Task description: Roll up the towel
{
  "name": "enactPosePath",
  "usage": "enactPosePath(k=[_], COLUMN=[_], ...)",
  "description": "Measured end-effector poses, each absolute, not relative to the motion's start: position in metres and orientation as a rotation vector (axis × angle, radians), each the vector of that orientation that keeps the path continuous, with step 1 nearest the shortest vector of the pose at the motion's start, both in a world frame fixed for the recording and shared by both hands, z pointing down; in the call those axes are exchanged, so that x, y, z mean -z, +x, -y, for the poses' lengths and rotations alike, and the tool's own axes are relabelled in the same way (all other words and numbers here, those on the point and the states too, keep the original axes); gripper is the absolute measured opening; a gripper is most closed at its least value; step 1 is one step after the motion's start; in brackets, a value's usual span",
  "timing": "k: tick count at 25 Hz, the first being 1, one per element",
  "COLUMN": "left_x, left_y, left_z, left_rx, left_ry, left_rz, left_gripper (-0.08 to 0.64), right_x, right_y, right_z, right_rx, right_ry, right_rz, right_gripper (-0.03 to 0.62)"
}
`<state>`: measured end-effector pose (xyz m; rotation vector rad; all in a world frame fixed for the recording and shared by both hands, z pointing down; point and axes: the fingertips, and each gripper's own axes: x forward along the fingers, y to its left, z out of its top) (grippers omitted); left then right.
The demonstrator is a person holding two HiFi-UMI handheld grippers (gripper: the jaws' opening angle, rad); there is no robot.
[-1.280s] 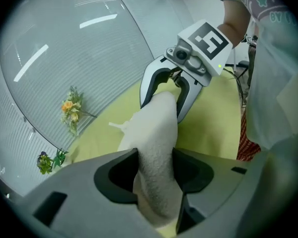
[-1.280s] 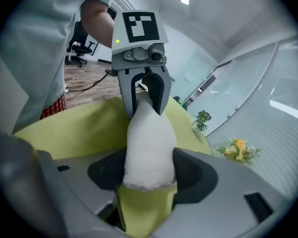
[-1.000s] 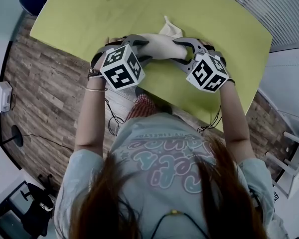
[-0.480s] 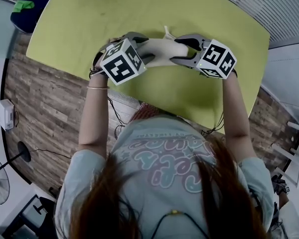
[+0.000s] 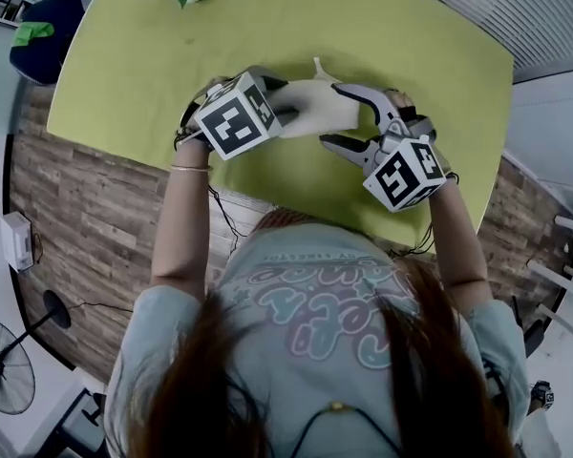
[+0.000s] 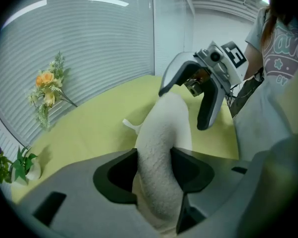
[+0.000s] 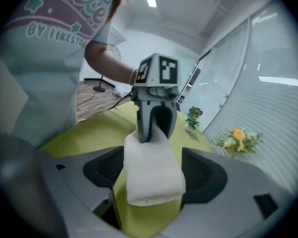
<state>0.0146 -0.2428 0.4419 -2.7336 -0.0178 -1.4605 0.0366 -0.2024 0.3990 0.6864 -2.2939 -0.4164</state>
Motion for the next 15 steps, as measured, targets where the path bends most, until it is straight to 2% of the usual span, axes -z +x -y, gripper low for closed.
enactPosePath(k=[6, 8, 12, 15], left_x=[-0.435, -0.420, -0.376, -0.395], left_y=[0.020, 0.016, 0.020, 0.027], left_z=[0.243, 0.245, 0.223, 0.197], left_rx=[1.324, 1.185, 0.862, 0.933], left_ry=[-2.743, -2.783, -2.833, -2.698], left_rz=[0.052, -0.015, -0.069, -0.004], left_gripper=[0.213, 0.245, 0.247, 0.249], right_x=[-0.441, -0.441, -0.443, -0.443], right_y=[0.037, 0.037, 0.039, 0.039], right_z=[0.210, 0.210, 0.214, 0.215], right_rx=[0.413, 0.383, 0.402, 0.383], right_ry=[0.708, 0.727, 0.742, 0.761], right_rz=[2.179, 2.192, 2.169, 2.174], right_gripper=[0.356, 0.355, 0.356, 0.355])
